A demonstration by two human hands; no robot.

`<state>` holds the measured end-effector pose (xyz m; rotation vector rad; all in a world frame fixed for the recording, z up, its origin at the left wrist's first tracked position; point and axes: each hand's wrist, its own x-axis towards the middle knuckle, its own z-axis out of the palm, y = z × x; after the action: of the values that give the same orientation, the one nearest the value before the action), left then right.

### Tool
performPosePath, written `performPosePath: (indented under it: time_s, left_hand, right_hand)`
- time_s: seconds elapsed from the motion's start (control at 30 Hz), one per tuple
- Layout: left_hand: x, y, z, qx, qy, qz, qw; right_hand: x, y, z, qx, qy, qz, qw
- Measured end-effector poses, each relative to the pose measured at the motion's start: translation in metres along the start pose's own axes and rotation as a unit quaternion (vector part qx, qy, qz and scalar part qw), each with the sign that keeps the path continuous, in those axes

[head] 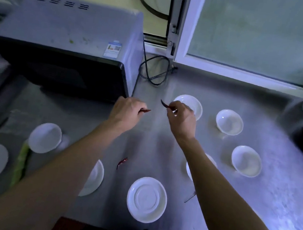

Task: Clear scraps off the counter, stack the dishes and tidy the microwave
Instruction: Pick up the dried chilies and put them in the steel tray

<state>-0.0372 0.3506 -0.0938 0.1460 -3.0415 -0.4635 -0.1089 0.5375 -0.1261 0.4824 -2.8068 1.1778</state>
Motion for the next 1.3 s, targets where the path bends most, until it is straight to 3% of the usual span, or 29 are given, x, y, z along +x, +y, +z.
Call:
performPosePath:
  time_s: [0.33, 0.7, 0.9, 1.07, 1.3]
  left_hand:
    - [-0.082, -0.098, -0.056, 0.019, 0.067, -0.070, 0.995]
    - [-0.251, -0.238, -0.133, -0.021, 0.074, -0.169, 0.983]
    - [-0.321, -0.305, -0.171, -0.008, 0.127, -0.207, 0.970]
    - [-0.345, -0.353, -0.185, -0.016, 0.115, -0.246, 0.962]
    - [-0.325, -0.436, -0.194, -0.005, 0.104, -0.254, 0.962]
  right_hand:
    - [-0.038, -0.111, 0.068, 0.006, -0.071, -0.094, 0.993]
    - [-0.133, -0.267, 0.168, 0.001, -0.109, -0.109, 0.988]
    - [-0.167, -0.350, 0.222, 0.031, -0.143, -0.138, 0.980]
    - [-0.171, -0.397, 0.262, 0.053, -0.154, -0.178, 0.970]
    - [-0.139, -0.439, 0.329, 0.071, -0.147, -0.168, 0.972]
